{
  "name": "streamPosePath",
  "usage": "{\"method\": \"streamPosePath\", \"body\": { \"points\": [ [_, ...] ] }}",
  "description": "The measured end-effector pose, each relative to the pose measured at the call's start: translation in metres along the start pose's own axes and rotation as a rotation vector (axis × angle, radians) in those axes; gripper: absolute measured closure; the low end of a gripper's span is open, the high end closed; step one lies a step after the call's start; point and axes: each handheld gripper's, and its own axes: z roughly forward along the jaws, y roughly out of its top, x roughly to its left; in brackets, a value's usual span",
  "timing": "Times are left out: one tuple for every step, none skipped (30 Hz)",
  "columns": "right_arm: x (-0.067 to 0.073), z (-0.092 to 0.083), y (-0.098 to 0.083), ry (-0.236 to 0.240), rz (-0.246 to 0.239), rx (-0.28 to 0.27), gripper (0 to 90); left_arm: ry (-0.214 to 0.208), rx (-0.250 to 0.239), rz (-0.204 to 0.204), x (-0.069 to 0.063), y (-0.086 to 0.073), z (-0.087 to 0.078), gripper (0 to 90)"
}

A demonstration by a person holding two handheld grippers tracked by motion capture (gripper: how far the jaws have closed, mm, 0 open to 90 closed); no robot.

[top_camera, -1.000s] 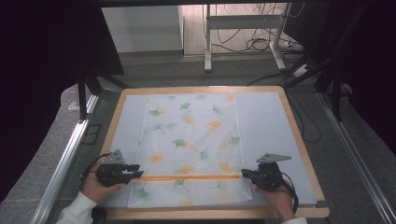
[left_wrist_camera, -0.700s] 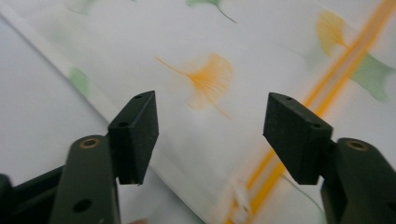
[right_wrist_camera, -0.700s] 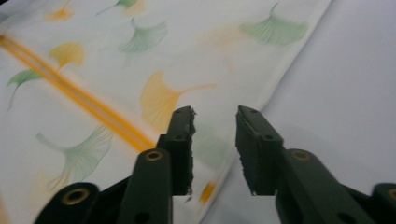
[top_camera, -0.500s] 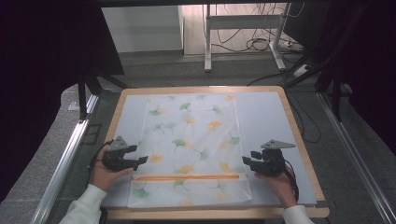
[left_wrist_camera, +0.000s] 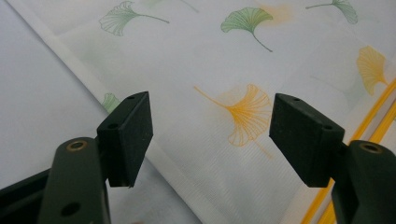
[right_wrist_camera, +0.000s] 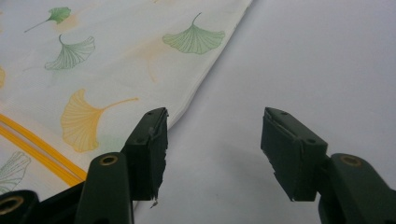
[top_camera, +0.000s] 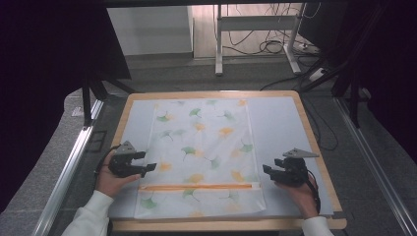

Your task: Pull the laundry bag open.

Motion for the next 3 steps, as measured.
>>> {"method": "streamPosePath", "body": {
  "points": [
    [0.0007, 0.0000, -0.0003, -0.001, 0.000, 0.003, 39.4, -0.002, -0.001, -0.001, 0.0000, 0.0001, 0.0000, 30.2],
    [0.0010, 0.0001, -0.0007, -0.005, 0.001, 0.003, 38.3, -0.003, -0.001, 0.000, -0.0002, 0.0001, 0.0001, 30.2],
    [0.0010, 0.0001, -0.0007, -0.005, 0.001, 0.003, 38.3, -0.003, -0.001, 0.000, -0.0002, 0.0001, 0.0001, 30.2]
  ]
}}
